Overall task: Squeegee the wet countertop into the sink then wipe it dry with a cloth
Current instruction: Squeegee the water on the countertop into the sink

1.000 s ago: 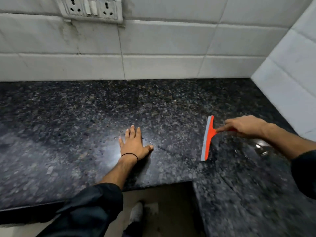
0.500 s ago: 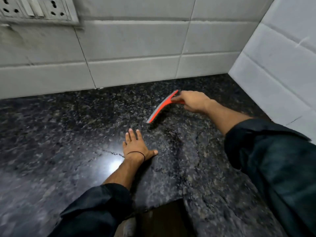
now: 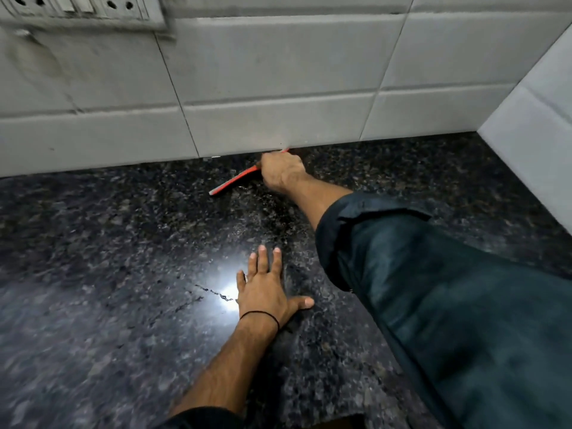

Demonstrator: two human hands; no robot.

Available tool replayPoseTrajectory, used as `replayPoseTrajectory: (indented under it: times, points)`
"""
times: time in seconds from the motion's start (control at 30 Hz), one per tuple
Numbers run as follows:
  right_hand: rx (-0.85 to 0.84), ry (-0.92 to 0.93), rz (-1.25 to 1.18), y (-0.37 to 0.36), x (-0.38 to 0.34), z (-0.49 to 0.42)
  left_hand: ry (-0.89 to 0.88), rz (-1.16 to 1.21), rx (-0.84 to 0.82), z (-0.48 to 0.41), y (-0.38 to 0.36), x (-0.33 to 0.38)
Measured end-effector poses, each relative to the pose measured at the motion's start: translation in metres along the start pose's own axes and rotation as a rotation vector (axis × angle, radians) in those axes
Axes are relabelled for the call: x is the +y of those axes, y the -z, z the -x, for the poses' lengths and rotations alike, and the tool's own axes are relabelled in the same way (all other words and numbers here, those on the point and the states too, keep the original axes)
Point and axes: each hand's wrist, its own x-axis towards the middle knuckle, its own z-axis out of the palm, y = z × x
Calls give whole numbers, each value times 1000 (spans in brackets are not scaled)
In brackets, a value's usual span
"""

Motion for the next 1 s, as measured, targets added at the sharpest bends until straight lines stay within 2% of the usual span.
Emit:
replayPoseTrajectory:
  times: [0.2, 0.4, 0.53, 0.63, 0.8, 1.0]
  points:
    - [-89, 6, 115, 19, 50, 48, 3, 28, -23, 3, 4, 1]
    - [-251, -155, 253, 28, 164, 157, 5, 58, -74, 11, 15, 6]
    - [-357, -203, 237, 23, 231, 252, 45, -15, -121, 12, 21, 14]
    - [-350, -174, 164, 9, 254, 302, 45, 26, -136, 12, 23, 34]
    - [-307, -181, 222, -1, 273, 343, -128, 48, -150, 12, 4, 80]
    - [-376, -259, 239, 1, 311, 397, -265, -51, -167, 10, -24, 139]
